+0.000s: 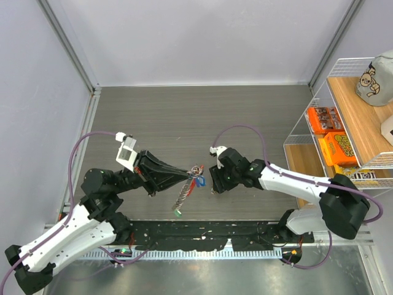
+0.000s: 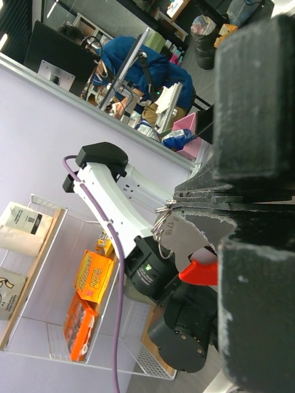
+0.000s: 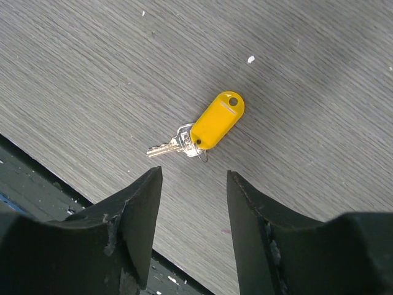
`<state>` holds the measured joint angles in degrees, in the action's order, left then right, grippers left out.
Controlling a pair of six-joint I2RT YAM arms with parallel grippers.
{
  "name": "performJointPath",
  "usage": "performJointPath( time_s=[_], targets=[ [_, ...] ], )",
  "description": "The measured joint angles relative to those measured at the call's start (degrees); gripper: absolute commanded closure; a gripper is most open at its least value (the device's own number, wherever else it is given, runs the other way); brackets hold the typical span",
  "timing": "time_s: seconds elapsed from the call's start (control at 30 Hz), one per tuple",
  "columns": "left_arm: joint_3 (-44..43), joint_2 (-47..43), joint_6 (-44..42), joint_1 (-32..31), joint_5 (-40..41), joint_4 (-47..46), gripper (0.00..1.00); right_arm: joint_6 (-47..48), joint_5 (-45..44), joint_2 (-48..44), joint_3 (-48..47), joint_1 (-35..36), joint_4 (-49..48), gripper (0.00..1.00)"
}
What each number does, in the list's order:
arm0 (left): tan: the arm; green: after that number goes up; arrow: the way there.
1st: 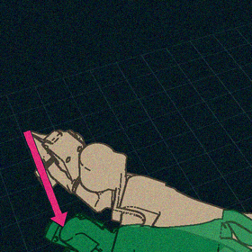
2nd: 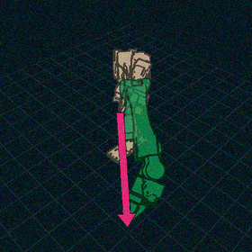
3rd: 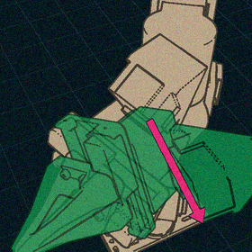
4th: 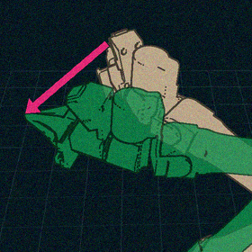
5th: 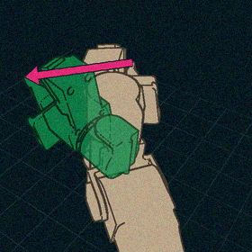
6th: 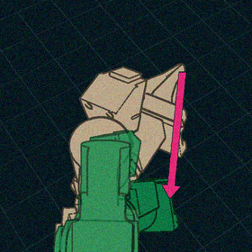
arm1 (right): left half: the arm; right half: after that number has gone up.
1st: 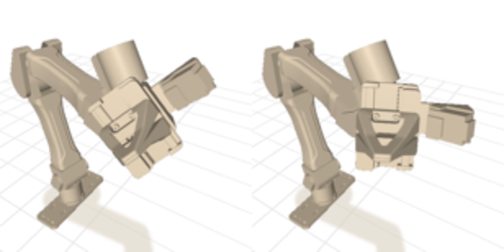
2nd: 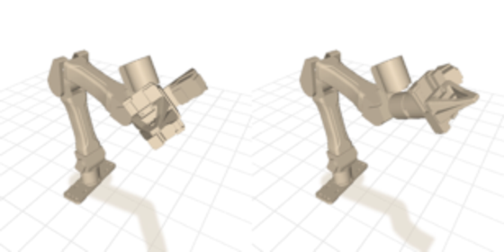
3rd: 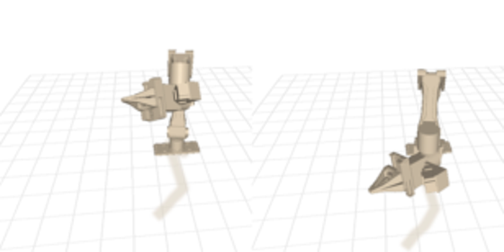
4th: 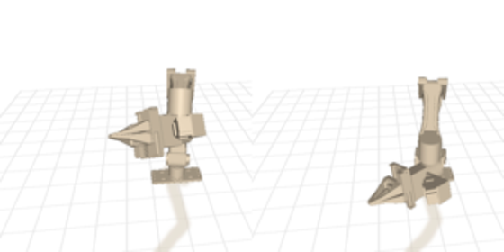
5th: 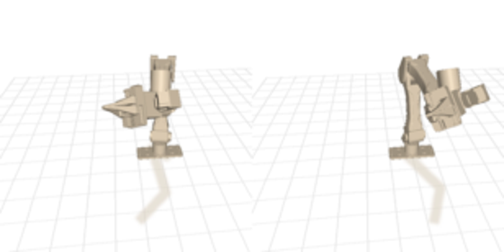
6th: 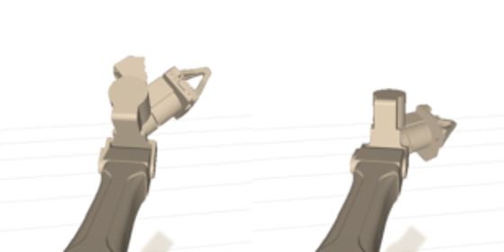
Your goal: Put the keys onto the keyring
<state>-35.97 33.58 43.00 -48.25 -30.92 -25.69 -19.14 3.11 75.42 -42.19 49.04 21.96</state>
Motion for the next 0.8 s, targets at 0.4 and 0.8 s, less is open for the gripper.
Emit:
performJointPath(
  time_s=[0.4, 0.8],
  targets=[
    [0.0, -0.11, -0.28, 0.0, 0.0, 0.59, 1.0, 2.75, 0.74, 7.15, -0.02, 0.37, -1.44, 0.64],
    [0.0, -0.39, -1.51, 0.0, 0.02, 2.29, 1.0, 4.24, 0.5, 9.25, -0.46, 0.76, -2.99, 0.77]
  ],
)
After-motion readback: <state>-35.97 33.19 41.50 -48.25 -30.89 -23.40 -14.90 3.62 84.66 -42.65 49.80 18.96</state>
